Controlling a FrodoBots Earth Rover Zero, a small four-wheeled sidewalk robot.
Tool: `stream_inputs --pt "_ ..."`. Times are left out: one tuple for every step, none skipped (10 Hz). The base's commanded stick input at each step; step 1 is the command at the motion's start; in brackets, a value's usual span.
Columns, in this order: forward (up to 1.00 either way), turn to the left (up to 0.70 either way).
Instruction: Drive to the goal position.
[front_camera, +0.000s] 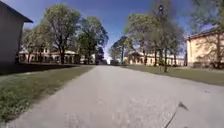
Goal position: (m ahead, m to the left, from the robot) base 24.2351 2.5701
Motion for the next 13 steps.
stream_inputs --pt "1.00 0.00" --pt "1.00 0.00" --pt "1.00 0.00" --pt "1.00 0.00" --pt "1.00 0.00" --pt "1.00 0.00" --pt "1.00 0.00" --pt "1.00 0.00" --pt "1.00 0.00" --pt "1.00 0.00" --pt "1.00 0.00" --pt "1.00 0.00" --pt "1.00 0.00"
